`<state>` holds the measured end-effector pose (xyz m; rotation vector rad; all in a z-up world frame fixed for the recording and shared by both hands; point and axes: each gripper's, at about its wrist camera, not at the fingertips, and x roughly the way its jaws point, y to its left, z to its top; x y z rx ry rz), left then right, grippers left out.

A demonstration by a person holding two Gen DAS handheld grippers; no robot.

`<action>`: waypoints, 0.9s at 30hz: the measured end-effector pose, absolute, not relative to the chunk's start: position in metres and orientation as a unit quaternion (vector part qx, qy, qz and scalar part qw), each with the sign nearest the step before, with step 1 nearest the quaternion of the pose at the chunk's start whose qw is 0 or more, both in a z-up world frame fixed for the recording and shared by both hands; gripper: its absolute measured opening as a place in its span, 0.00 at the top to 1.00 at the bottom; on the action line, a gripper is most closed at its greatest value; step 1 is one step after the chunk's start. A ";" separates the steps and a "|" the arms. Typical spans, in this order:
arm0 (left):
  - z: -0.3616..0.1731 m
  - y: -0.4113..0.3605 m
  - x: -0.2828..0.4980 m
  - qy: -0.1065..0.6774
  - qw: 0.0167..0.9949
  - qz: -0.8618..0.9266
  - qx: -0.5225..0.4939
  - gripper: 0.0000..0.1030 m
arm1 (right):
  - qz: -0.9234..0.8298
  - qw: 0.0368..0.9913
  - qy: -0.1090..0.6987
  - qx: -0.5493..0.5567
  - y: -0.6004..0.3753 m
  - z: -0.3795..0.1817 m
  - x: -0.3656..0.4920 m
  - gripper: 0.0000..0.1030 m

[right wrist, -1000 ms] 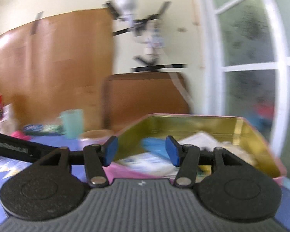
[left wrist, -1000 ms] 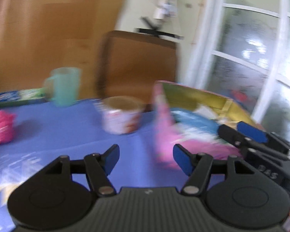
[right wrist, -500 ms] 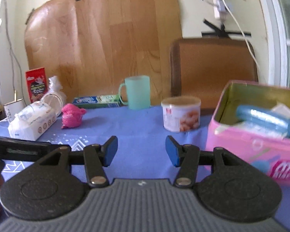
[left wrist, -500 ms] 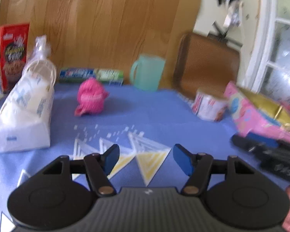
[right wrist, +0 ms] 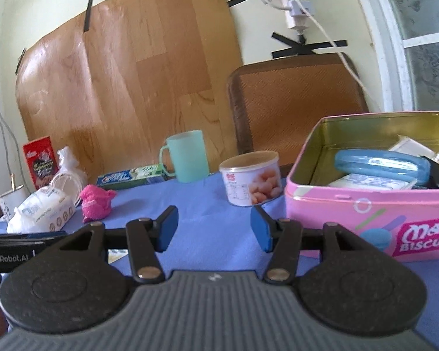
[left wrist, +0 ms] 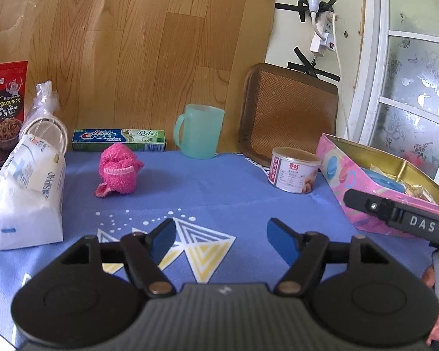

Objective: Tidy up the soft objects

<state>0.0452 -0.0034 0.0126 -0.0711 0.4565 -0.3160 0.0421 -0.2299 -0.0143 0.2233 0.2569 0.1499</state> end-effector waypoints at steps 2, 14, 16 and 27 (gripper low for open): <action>0.012 -0.004 0.044 0.225 0.961 -0.155 -0.031 0.31 | 0.065 0.983 0.128 0.114 -0.233 -0.014 0.040 0.44; 0.010 -0.042 0.044 0.234 0.952 -0.196 0.016 0.24 | 0.048 0.976 0.143 0.157 -0.261 -0.020 0.030 0.44; 0.010 -0.041 0.042 0.228 0.953 -0.200 0.013 0.24 | 0.051 0.975 0.144 0.159 -0.261 -0.020 0.031 0.44; 0.011 -0.030 0.042 0.227 0.955 -0.193 -0.014 0.24 | 0.059 0.975 0.140 0.160 -0.261 -0.020 0.029 0.44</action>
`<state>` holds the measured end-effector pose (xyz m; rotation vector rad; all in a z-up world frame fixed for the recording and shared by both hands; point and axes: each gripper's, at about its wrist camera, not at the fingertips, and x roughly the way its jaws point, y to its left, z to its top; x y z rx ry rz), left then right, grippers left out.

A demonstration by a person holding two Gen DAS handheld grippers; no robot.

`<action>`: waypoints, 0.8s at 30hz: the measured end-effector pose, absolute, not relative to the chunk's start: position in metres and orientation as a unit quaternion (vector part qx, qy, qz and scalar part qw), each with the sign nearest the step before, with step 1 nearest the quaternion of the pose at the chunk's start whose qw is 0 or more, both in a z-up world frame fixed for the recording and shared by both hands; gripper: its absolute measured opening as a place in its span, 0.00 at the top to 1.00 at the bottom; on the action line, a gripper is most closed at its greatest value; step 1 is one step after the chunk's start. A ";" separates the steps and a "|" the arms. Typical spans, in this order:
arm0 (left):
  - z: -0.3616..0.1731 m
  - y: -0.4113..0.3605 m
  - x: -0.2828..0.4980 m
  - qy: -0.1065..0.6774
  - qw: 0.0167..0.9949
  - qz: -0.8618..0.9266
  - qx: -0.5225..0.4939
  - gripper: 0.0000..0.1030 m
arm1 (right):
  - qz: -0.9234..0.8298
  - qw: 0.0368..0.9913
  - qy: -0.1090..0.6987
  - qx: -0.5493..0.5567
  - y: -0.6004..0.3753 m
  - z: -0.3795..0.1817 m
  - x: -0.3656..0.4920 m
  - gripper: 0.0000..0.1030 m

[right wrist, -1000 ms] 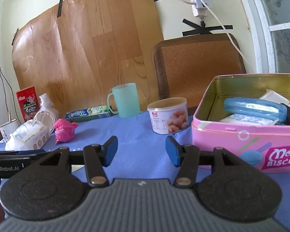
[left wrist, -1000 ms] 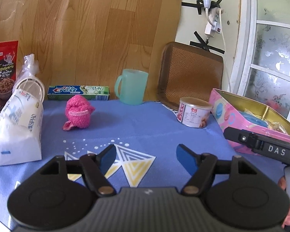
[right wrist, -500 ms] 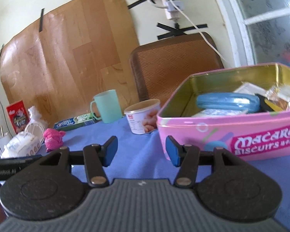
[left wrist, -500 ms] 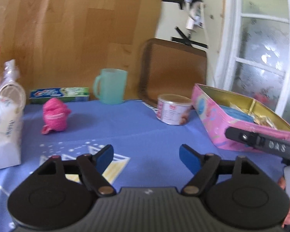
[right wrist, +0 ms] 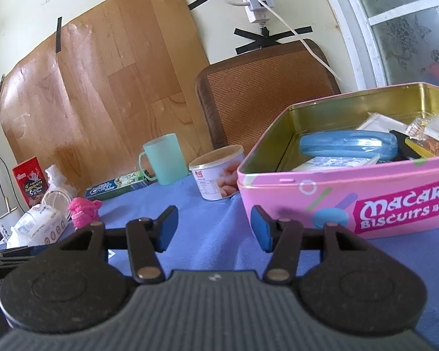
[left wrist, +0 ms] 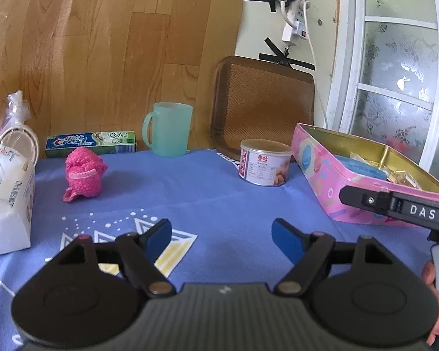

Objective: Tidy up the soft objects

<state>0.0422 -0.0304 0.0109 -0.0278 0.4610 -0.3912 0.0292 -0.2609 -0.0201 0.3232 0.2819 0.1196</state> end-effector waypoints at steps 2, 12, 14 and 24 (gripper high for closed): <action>0.011 -0.029 0.044 0.230 0.954 -0.192 -0.019 0.24 | 0.061 0.975 0.138 0.162 -0.262 -0.020 0.029 0.44; 0.011 -0.024 0.047 0.237 0.953 -0.187 -0.036 0.22 | 0.070 0.975 0.136 0.162 -0.262 -0.020 0.029 0.44; 0.010 -0.023 0.048 0.238 0.952 -0.187 -0.039 0.22 | 0.071 0.975 0.137 0.162 -0.262 -0.020 0.029 0.44; 0.010 -0.023 0.048 0.238 0.952 -0.187 -0.041 0.22 | 0.070 0.974 0.146 0.155 -0.261 -0.021 0.032 0.44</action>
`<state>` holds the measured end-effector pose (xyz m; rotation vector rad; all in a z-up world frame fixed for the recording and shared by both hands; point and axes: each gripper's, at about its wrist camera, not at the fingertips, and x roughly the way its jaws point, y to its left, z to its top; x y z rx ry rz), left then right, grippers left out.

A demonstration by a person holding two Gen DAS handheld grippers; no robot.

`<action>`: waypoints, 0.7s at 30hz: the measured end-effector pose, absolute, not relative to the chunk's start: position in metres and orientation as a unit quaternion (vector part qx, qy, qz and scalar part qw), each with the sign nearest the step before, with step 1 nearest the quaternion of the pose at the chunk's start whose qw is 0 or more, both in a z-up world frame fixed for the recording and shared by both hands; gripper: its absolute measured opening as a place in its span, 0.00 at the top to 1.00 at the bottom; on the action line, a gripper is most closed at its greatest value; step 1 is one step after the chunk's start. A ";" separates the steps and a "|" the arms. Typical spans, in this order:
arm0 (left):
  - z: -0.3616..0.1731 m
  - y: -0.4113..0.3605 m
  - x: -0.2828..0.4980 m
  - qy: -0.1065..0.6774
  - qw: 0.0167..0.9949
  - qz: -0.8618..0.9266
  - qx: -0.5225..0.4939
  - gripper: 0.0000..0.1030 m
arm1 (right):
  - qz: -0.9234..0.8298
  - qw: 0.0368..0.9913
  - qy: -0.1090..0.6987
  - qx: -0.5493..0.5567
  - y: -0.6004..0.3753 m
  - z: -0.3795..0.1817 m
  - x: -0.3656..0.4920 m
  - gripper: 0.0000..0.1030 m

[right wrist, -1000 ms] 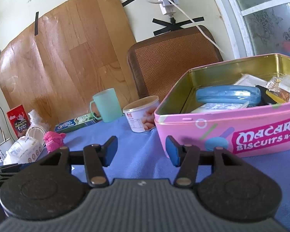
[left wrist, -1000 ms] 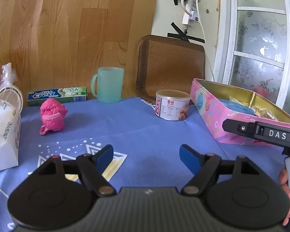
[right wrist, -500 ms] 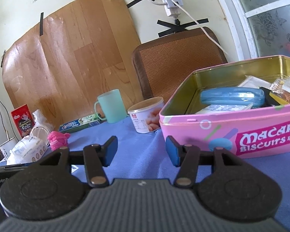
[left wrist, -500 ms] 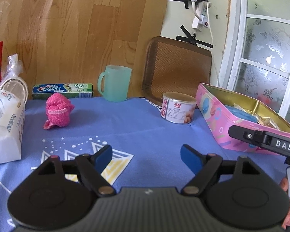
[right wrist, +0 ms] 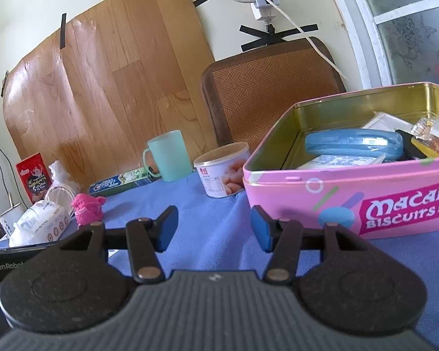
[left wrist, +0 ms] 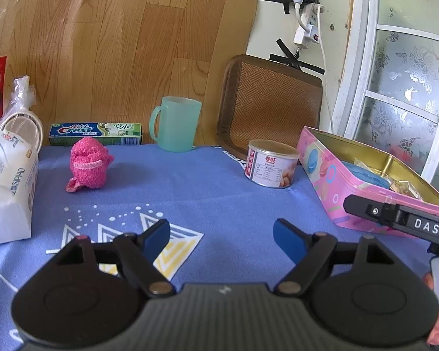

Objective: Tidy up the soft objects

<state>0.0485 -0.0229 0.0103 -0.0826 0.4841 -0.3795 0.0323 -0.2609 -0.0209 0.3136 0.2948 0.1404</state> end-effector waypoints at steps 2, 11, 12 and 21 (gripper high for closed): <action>0.010 -0.023 0.048 0.238 0.952 -0.187 -0.041 0.22 | 0.070 0.974 0.147 0.155 -0.261 -0.021 0.033 0.44; 0.011 -0.022 0.049 0.238 0.952 -0.187 -0.042 0.22 | 0.072 0.974 0.149 0.153 -0.260 -0.021 0.033 0.44; 0.011 -0.022 0.049 0.238 0.952 -0.187 -0.042 0.22 | 0.072 0.974 0.150 0.152 -0.260 -0.022 0.033 0.44; 0.017 -0.001 0.048 0.246 0.952 -0.169 -0.063 0.22 | 0.088 0.973 0.181 0.113 -0.245 -0.018 0.044 0.44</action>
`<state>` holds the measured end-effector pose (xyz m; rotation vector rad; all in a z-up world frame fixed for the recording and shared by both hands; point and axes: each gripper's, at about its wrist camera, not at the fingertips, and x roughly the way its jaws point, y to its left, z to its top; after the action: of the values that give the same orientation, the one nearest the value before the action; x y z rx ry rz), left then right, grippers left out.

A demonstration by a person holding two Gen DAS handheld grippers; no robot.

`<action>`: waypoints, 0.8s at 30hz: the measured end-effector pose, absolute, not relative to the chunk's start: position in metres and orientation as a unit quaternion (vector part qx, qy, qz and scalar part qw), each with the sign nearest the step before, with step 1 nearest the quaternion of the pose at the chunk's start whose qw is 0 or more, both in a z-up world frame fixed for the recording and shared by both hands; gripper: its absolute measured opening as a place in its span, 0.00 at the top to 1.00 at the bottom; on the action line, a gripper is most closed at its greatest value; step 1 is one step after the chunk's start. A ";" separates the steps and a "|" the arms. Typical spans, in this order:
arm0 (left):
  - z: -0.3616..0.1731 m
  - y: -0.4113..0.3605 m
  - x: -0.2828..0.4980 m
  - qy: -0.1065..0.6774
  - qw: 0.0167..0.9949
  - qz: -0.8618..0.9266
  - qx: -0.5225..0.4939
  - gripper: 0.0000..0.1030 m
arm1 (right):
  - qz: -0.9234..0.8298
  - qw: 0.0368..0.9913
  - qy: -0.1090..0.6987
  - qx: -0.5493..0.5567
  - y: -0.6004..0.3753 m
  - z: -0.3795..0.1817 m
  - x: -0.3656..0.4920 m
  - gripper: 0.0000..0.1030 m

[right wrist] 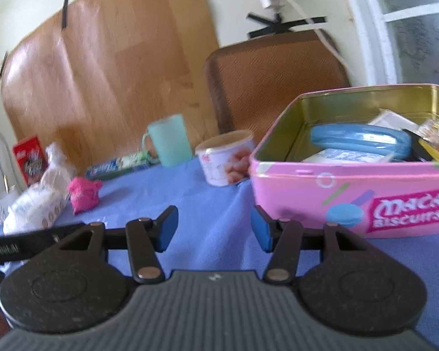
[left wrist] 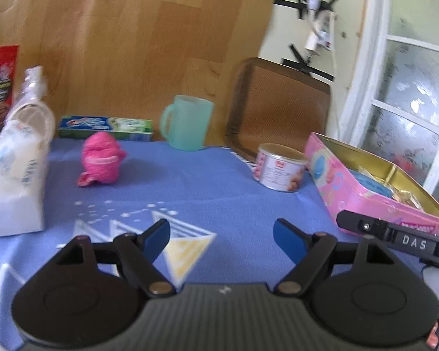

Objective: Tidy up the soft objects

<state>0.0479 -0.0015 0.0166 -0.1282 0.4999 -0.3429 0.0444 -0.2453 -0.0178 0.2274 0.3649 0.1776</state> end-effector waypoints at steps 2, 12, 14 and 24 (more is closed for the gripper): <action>0.019 0.018 0.043 0.237 0.960 -0.139 -0.055 0.22 | 0.111 0.973 0.182 0.093 -0.235 -0.012 0.051 0.44; 0.018 0.097 0.027 0.178 0.969 -0.050 -0.163 0.23 | 0.264 0.940 0.216 0.015 -0.104 0.011 0.140 0.44; 0.019 0.096 0.026 0.170 0.970 -0.046 -0.165 0.23 | 0.282 0.931 0.232 -0.001 -0.075 0.008 0.157 0.44; 0.015 0.109 0.026 0.171 0.965 -0.052 -0.191 0.23 | 0.267 0.917 0.296 -0.024 -0.026 -0.012 0.208 0.67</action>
<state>0.0262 0.1087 0.0150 -0.3871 0.3464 -0.1056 0.2078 -0.0264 -0.0119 -0.0503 0.6085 0.5490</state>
